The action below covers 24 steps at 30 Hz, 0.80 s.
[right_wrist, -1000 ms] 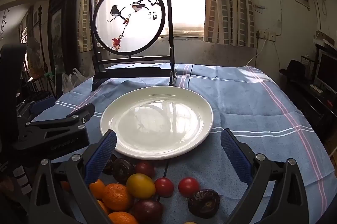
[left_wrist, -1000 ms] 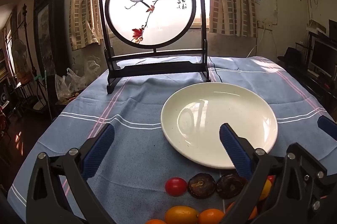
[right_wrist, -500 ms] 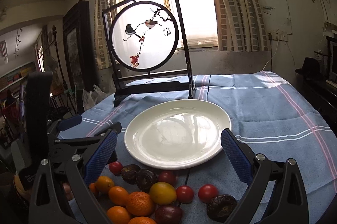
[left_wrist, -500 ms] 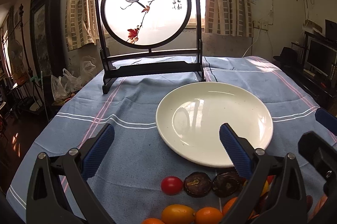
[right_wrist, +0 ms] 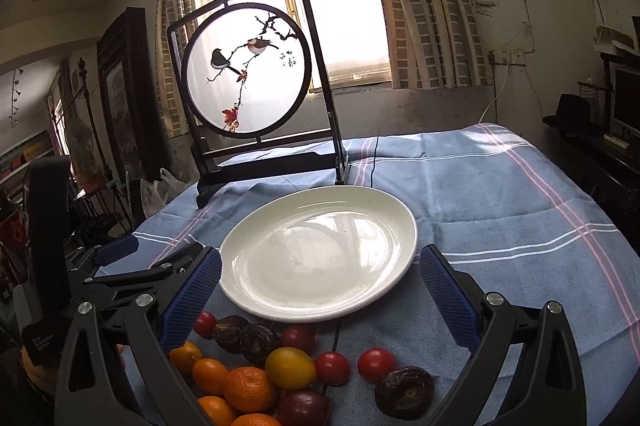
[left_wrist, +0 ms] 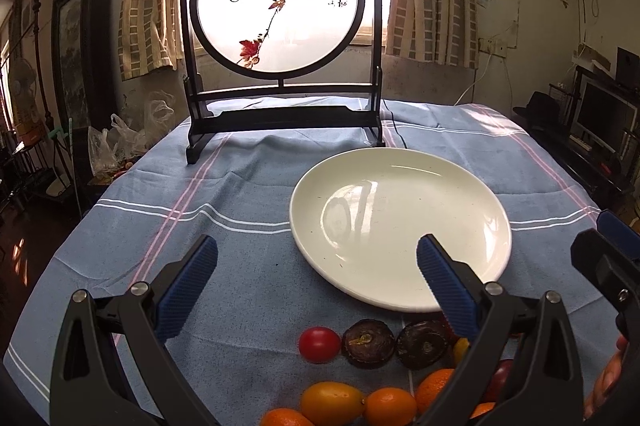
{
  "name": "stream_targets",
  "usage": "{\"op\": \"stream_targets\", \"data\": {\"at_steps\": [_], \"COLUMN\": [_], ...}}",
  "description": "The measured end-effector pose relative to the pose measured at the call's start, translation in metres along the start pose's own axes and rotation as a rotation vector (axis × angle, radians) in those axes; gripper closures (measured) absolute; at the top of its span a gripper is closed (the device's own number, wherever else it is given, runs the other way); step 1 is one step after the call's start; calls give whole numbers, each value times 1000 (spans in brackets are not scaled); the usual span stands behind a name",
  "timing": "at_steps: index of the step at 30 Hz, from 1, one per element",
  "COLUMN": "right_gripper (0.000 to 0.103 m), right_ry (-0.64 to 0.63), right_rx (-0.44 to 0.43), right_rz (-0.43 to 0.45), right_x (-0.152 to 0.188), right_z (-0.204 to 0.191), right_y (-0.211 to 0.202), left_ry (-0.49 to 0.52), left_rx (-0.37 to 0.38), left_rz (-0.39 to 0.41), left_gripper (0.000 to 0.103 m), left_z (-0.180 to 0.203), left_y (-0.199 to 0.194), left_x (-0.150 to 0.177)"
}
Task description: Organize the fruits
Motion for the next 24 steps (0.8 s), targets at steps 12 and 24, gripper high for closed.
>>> {"op": "stream_targets", "data": {"at_steps": [12,24], "right_gripper": [4,4], "right_ry": [-38,-51], "right_rx": [-1,-5], "right_rz": [-7,-19], "right_x": [2,4], "right_z": [-5,-7], "right_y": [2,4], "left_ry": [14,18], "left_rx": [-60,-40], "left_rz": [-17,-4], "left_gripper": [5,5], "left_z": [-3,-1], "left_y": [0,-1], "left_x": [1,1]}}
Point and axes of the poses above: each gripper's, at about its wrist camera, not at the fingertips, and y roughly the way its jaws point, z to its right, x to its underside, the point moved 1 cm from there along y, roughly the way its jaws point, and after that the axes turned 14 degrees about z, right-handed, at the moved point
